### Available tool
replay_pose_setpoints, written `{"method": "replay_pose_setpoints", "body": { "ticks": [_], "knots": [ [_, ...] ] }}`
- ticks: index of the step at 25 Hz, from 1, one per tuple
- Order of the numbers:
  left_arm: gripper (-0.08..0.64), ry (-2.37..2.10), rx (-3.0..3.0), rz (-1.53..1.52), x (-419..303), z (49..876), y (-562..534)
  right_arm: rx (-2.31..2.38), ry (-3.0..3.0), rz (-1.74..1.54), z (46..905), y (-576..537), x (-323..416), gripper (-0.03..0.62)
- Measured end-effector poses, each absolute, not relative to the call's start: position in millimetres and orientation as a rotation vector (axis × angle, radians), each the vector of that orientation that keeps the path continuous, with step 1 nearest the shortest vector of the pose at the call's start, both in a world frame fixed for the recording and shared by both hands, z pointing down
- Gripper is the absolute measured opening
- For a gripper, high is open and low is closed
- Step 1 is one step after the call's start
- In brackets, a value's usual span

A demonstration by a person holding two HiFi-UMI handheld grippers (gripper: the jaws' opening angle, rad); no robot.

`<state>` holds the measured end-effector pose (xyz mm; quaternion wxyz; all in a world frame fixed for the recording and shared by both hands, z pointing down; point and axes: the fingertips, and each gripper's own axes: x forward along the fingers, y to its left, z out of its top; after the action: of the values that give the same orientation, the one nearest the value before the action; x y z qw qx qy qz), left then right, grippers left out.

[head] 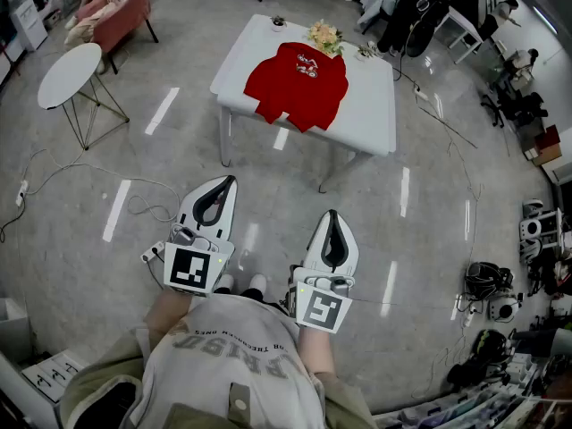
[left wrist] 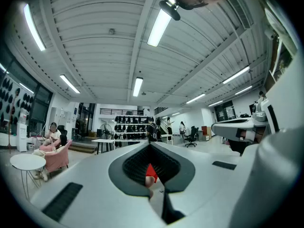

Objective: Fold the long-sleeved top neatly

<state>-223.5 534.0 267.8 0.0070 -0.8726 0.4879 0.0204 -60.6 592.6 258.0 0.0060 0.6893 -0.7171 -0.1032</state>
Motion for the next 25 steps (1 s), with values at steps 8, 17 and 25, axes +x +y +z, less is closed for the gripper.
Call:
{"method": "replay_pose_setpoints", "body": {
  "ticks": [8, 17, 25],
  "knots": [
    [0.011, 1.535, -2.739, 0.047, -211.8, 270.2, 531.5, 2.167, -2.247, -0.305, 253.3, 589.0, -53.4, 0.0],
    [0.011, 1.574, -2.746, 0.019, -182.9, 275.2, 521.7, 2.091, -2.268, -0.291, 254.5, 575.3, -32.1, 0.0],
    [0.012, 1.669, -2.665, -0.086, -159.0, 289.8, 519.0, 2.069, -2.389, -0.206, 267.0, 568.1, 19.0, 0.002]
  ]
}}
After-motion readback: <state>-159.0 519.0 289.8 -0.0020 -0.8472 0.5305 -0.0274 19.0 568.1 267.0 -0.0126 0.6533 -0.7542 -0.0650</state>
